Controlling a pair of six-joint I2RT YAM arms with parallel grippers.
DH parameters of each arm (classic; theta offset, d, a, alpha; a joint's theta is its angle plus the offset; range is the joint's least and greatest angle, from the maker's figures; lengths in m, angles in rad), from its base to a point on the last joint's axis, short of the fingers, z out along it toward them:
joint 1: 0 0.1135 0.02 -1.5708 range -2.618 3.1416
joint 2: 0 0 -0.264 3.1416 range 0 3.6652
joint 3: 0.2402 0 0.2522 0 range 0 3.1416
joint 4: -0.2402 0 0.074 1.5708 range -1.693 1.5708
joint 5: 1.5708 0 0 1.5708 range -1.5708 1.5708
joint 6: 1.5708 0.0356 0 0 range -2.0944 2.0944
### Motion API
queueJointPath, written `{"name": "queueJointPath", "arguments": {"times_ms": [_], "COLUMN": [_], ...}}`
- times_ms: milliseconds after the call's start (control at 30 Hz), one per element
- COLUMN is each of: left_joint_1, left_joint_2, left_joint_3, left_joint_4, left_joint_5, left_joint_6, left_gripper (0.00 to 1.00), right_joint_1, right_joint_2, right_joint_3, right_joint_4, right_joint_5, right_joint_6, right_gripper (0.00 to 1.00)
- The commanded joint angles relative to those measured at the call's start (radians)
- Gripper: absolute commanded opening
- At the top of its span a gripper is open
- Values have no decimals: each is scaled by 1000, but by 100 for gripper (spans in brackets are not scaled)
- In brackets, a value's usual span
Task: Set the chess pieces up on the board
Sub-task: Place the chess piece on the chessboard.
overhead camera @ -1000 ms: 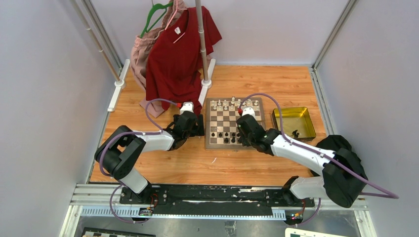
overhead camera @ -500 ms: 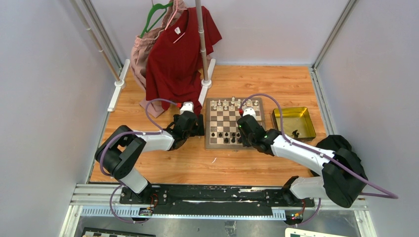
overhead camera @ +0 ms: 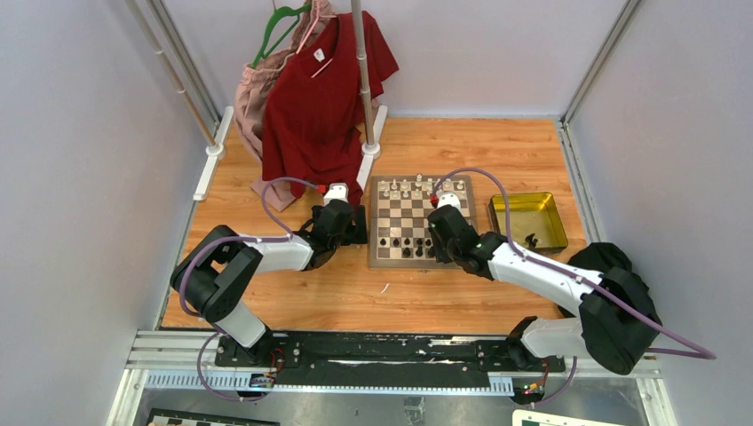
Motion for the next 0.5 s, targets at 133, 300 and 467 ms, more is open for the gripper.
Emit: {"name": "queueJointPath", "arguments": {"times_ms": [133,300,467], "left_joint_1": [1,2,1], "left_joint_2": [18,17,14], "left_joint_3": [12,12,11], "left_joint_4": [-7,-7,-9], "left_joint_5": [12,11,-2], "left_joint_6": [-3,-1,-2], "left_gripper": [94,94,94], "right_joint_1": [-13,-13,-14], "right_joint_2": [-13,-40,-82], "right_joint_3": [2,12,51], "right_joint_4": [10,-3,-49], "right_joint_5": [-12,7,30], "right_joint_6": [7,-3,-12], "right_gripper": [32,32,32]}}
